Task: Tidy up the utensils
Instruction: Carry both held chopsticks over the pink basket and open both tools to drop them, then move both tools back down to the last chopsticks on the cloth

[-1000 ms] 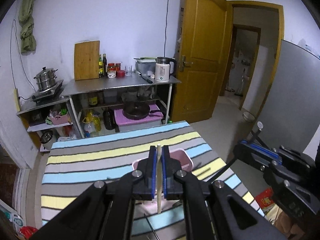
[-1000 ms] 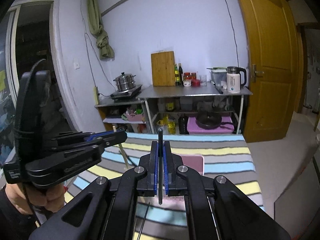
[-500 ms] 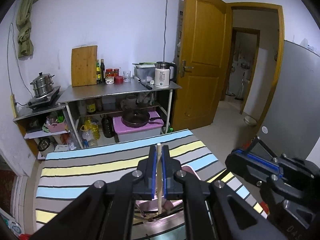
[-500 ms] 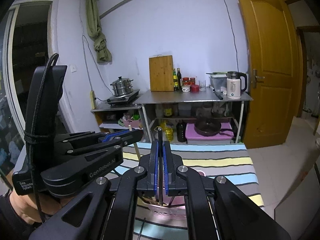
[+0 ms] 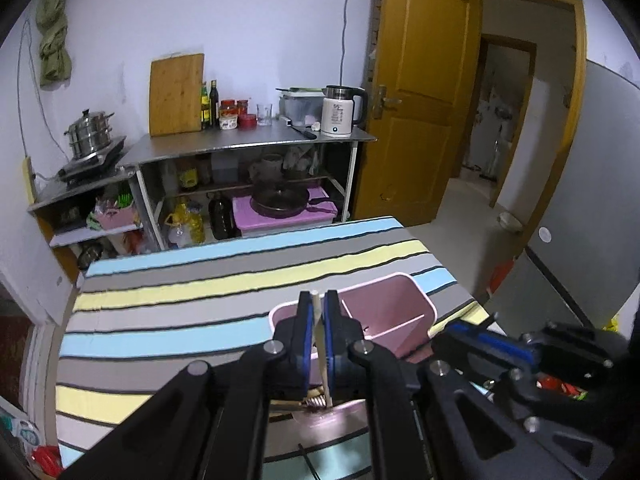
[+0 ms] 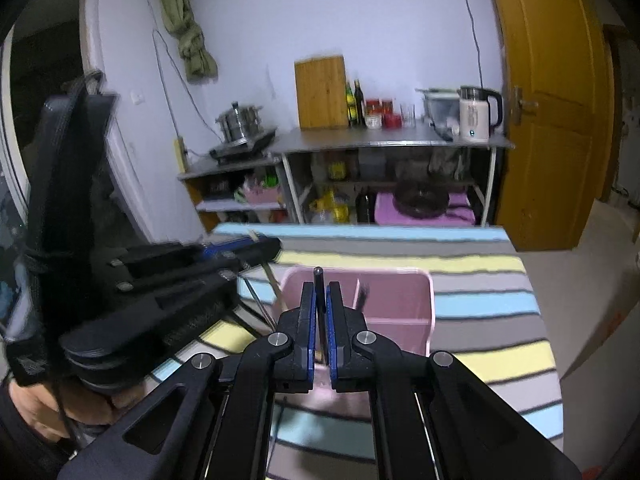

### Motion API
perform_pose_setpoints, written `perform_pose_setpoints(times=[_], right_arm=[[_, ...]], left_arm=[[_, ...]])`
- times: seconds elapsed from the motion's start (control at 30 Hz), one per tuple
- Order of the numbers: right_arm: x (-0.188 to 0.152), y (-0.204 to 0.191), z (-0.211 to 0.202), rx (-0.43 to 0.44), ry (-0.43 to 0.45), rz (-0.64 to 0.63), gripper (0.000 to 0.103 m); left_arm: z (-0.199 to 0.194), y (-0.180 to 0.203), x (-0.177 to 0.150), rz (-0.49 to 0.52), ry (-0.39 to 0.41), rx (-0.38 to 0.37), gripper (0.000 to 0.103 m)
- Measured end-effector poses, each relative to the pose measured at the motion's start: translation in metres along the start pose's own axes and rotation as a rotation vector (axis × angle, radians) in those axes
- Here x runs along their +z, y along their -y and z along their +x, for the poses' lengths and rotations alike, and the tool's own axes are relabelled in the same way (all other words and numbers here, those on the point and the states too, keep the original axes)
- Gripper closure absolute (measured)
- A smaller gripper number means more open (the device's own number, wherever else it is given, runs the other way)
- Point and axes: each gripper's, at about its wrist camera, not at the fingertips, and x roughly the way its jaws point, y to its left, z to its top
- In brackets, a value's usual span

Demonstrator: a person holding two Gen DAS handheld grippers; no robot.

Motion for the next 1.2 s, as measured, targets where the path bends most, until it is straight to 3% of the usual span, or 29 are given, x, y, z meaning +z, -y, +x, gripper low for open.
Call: perform_pose_setpoints(times=[0.23,0.47,0.67,0.97,1.2], right_arm=[[-0.003,0.010,-0.015,0.011,0.016,0.034,0.090],[-0.016,0.012,-0.059,0.000,0.077,0.053,0.089],[-0.054,0.008,-0.091,0.000,0.094,0.068,0.089],[-0.120,-0.006,-0.117,0.000,0.085,0.073,0.089],[-0.168,-0.016,-0.118,-0.008,0.005,0.070,0.084]], left_arm=[[-0.019,-0.010,-0.003,-0.032,0.022,-0.001,0.077],[-0.064,-0.016,-0.015,-0.049,0.088,-0.002,0.075],[-0.101,-0.015,-0.059,-0.082,0.113,0.015,0.075],[-0.121,0.000,-0.139,-0.125,0.076,0.034,0.075],[-0.129,0.014,-0.181,-0.126,0.055,0.044,0.075]])
